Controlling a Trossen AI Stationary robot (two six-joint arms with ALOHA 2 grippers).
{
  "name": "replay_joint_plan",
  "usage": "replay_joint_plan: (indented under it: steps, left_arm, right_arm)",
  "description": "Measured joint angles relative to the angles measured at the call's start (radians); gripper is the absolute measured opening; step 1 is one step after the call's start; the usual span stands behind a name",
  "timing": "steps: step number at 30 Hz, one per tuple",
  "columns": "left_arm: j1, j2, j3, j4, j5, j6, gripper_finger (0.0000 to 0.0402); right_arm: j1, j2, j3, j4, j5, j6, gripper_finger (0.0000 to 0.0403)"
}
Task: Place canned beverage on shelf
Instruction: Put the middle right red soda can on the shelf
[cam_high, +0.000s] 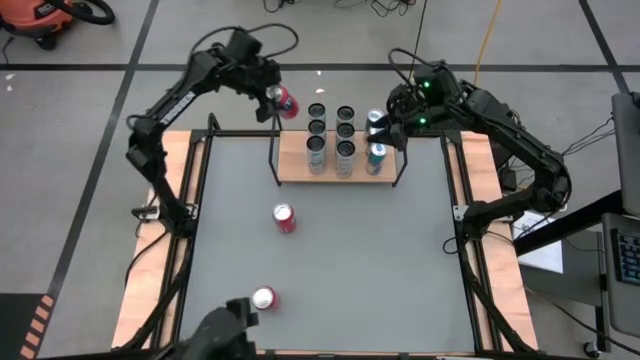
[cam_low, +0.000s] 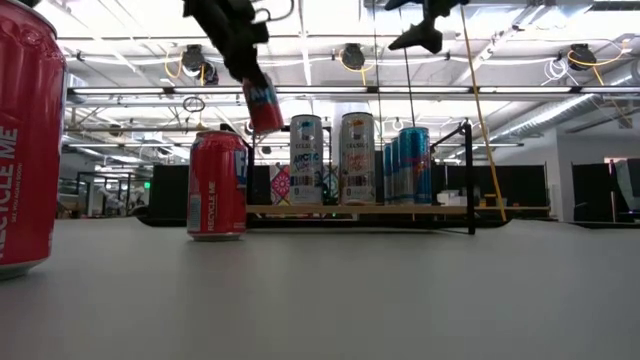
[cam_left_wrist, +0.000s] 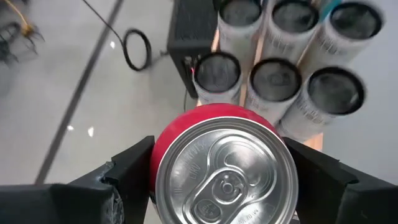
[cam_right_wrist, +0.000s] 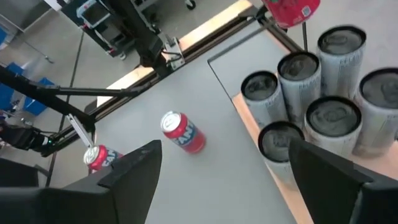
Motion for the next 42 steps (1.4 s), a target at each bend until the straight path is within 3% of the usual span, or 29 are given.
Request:
replay_joint_plan:
  steps: [14, 42]
  left_arm:
    - [-0.044, 0.142, 0.0, -0.021, -0.031, 0.057, 0.0286]
    - [-0.042, 0.3, 0.0, -0.038, -0.053, 0.083, 0.0286]
  right_arm:
    - [0.0, 0.0, 0.0, -0.034, 0.0, -0.001, 0.0311]
    - [0.0, 0.001, -0.001, -0.034, 0.005, -0.029, 0.0311]
